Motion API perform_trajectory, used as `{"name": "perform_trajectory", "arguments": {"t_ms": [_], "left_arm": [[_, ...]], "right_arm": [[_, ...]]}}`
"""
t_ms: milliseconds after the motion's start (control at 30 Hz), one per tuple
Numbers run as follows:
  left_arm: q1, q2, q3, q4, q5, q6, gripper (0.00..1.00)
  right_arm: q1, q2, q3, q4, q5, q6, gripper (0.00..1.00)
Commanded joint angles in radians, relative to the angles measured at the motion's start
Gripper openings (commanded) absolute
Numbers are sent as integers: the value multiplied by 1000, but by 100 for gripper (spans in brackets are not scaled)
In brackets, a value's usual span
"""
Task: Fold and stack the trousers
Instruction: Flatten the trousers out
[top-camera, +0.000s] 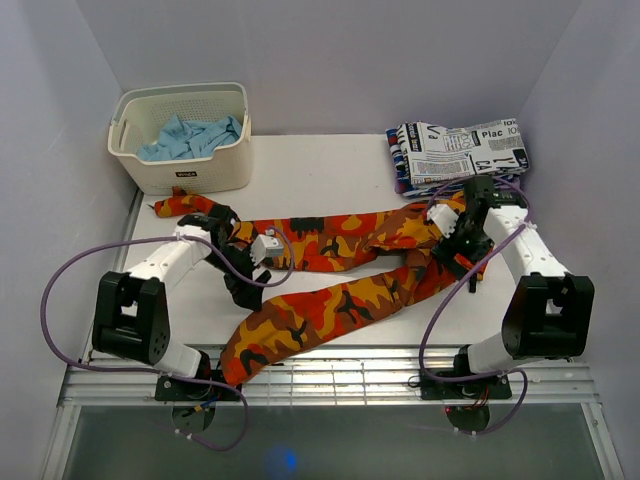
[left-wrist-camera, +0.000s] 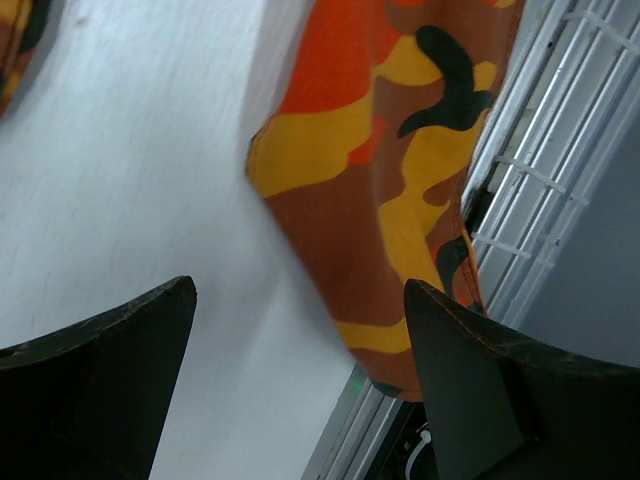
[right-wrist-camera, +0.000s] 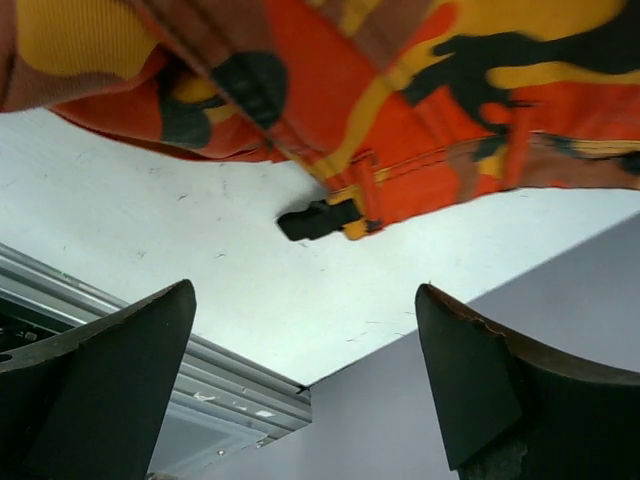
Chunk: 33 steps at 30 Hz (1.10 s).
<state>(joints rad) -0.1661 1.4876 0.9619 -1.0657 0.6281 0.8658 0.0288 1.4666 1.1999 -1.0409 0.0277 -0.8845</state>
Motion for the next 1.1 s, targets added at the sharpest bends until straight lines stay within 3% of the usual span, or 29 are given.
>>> {"name": "perform_trajectory", "arguments": {"t_ms": [0,100,167,200,233,333,500,533,600,667,700,800,967,1000,1067], "left_arm": [[-104,-58,1,56,5,-40,96],[-118,-33,-2,81,38,-59,96],[-144,-29,-8,99,41,-62,96],[-157,-27,-20,107,35,-68,96],[-173,-26,-28,110,30,-76,96],[-242,-21,-86,142,-27,-89,97],[-303,-6,-186,285,-232,-145,96],[-303,3,-198,305,-252,-146,95],[-303,25,-203,312,-280,-134,82],[-303,25,-212,317,-307,-91,64],[-303,20,-215,322,-321,-76,48],[-296,13,-233,332,-386,14,24],[-207,60,-192,325,-417,93,13],[-190,74,-149,317,-412,104,8],[-146,101,-108,296,-407,124,4]], "right_arm": [[0,-8,-111,132,26,-59,96],[0,18,-154,229,28,-44,99],[0,55,-143,271,25,-30,89],[0,67,-137,307,34,-10,83],[2,80,-129,326,43,-1,68],[2,106,-102,379,72,21,47],[0,83,-45,381,118,24,8],[2,61,-40,375,126,13,8],[-3,34,-28,363,141,-5,8],[-6,-9,-5,346,153,-39,8],[-12,-21,6,337,164,-50,8],[-17,-51,67,303,172,-88,8],[-55,-22,153,167,89,-113,10],[-56,-11,155,91,25,-107,27],[-55,4,136,39,-31,-111,44]]}}
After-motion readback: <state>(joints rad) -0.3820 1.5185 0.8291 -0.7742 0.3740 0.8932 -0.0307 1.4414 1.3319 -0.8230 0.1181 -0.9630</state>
